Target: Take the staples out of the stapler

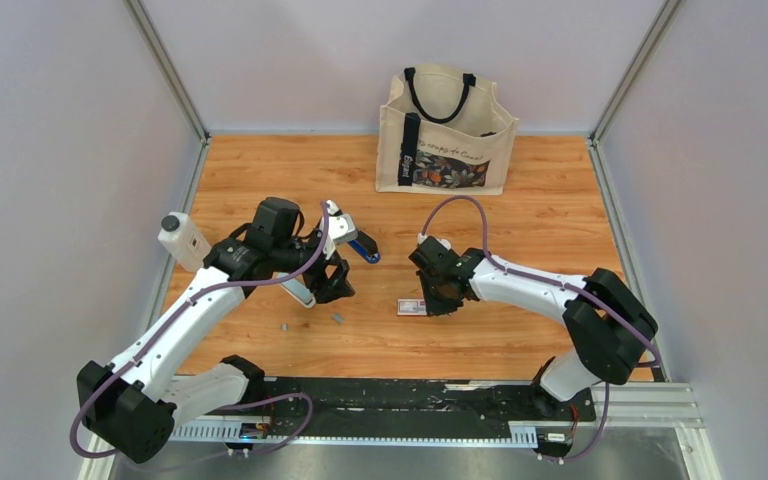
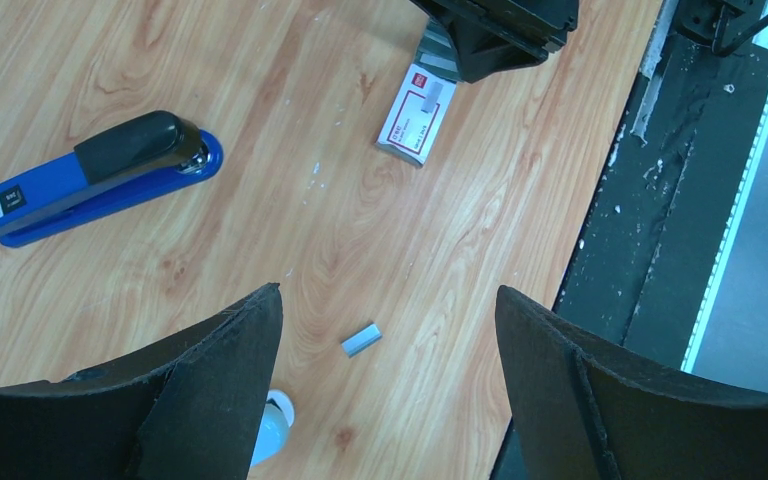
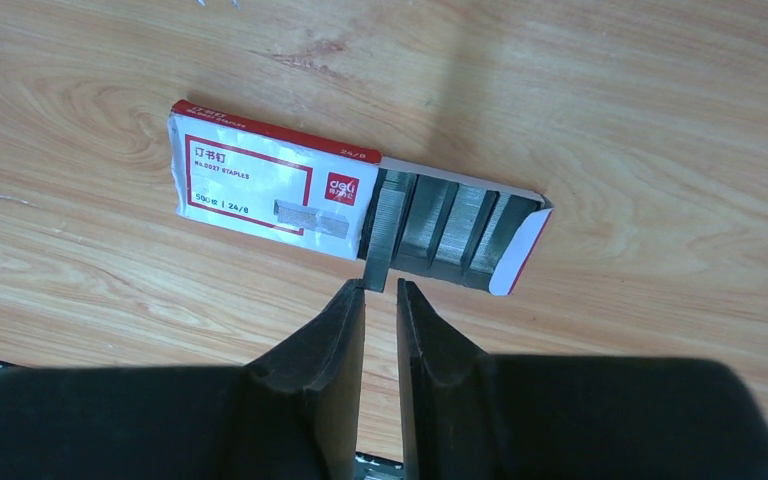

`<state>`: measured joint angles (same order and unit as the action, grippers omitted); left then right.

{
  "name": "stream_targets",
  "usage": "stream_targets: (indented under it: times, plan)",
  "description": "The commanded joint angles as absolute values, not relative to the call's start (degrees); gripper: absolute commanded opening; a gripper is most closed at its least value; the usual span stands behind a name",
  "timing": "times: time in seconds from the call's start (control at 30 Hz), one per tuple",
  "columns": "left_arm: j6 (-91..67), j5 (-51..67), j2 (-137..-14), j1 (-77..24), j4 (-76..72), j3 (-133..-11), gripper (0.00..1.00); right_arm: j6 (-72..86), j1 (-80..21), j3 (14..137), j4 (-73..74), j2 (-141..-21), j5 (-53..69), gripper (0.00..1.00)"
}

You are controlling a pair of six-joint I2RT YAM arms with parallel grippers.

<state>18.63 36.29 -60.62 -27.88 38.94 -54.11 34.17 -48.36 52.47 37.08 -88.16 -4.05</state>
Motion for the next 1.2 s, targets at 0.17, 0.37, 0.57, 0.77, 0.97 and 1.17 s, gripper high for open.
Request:
stream_targets:
  times: [0.17, 0.37, 0.57, 0.77, 0.97, 1.17]
  plan:
    - [20.3, 38.1, -59.6, -27.9, 38.8, -54.0, 0.85, 33.7, -48.4, 54.8, 39.5, -83.5, -7.1, 0.22]
    - [20.2, 38.3, -59.6, -27.9, 38.8, -54.0, 0.86, 32.5, -46.8, 56.1, 40.8, -81.5, -8.6, 0.23]
    - [20.3, 38.5, -59.9, -27.9, 39.0, -54.1, 0.85, 33.1, -46.7, 53.6, 37.2, -83.0, -5.9, 0.23]
    - [20.5, 38.6, -59.9, -27.9, 39.1, -54.1, 0.85, 33.5, -46.8, 52.6, 33.5, -84.6, -3.3, 0.25]
    - [20.5, 38.6, -60.6, -27.9, 39.1, -54.1, 0.86, 33.5, -47.6, 53.3, 33.3, -86.5, -3.1, 0.27]
    - [20.6, 38.9, -60.4, -28.0, 39.3, -54.1, 0.85, 33.3, -47.8, 53.2, 32.9, -88.2, -3.8, 0.26]
